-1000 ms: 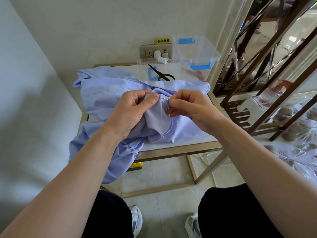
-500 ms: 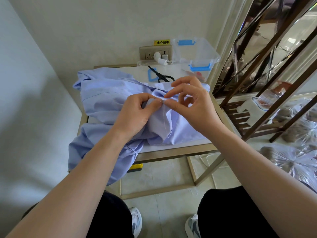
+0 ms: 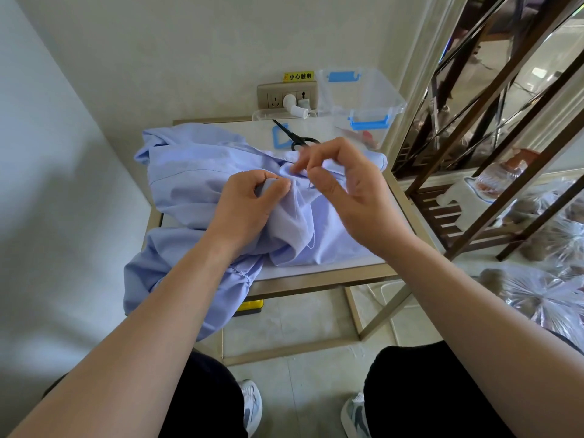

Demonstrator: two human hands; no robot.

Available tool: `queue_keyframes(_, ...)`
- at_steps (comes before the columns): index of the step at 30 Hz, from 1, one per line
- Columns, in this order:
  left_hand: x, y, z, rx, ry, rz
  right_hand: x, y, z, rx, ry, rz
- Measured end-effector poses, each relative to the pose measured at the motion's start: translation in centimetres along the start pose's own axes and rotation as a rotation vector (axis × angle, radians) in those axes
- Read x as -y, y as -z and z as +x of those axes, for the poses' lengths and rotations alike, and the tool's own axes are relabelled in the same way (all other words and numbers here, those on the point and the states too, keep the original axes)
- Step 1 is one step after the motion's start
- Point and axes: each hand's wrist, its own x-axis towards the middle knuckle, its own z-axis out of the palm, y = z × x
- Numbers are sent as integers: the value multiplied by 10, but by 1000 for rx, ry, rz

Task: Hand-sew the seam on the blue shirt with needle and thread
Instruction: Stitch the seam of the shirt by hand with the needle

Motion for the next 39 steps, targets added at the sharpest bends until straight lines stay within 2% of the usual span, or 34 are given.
queue_keyframes(2, 0, 0, 0, -4, 8, -11, 2, 6, 1, 209, -229, 411)
queue_keyframes(5, 2, 1, 0, -12, 12, -38, 5, 15, -2, 594, -568, 749)
queue_keyframes(8, 3, 1, 0, -29, -9, -19, 13, 26, -3, 1100, -797, 771)
queue_keyframes(9, 3, 1, 1, -36, -13, -14, 13, 28, -3, 1217, -812, 723)
queue_keyframes(10, 4, 1, 1, -41, -14, -11, 12, 29, -4, 1259, -804, 679)
queue_keyframes(11, 4, 1, 1, -42, -12, -10, 10, 29, -4, 1230, -798, 654)
queue_keyframes(12, 5, 1, 1, -36, -9, -19, 8, 27, -3, 1126, -798, 640)
queue_keyframes(16, 3, 2, 0, -17, -11, -34, 4, 13, 2, 410, -661, 442)
queue_keyframes(17, 3, 2, 1, -18, -1, -31, 4, 10, 3, 274, -619, 361)
queue_keyframes(20, 2, 0, 1, -31, 16, -13, 0, 2, 2, 81, -561, 92)
queue_keyframes(25, 2, 1, 1, -7, 22, -26, -5, -14, -2, -16, -448, -108)
queue_keyframes(28, 3, 2, 1, 6, 23, -35, -3, -12, -2, 3, -402, -104)
queue_keyframes(32, 3, 5, 1, 4, 24, -61, 7, 3, 1, 130, -408, -39)
queue_keyframes(36, 1, 4, 0, 0, 24, -52, 12, 16, 1, 399, -448, -85)
queue_keyframes(39, 0, 4, -2, 2, 10, -35, 13, 18, -1, 499, -487, -77)
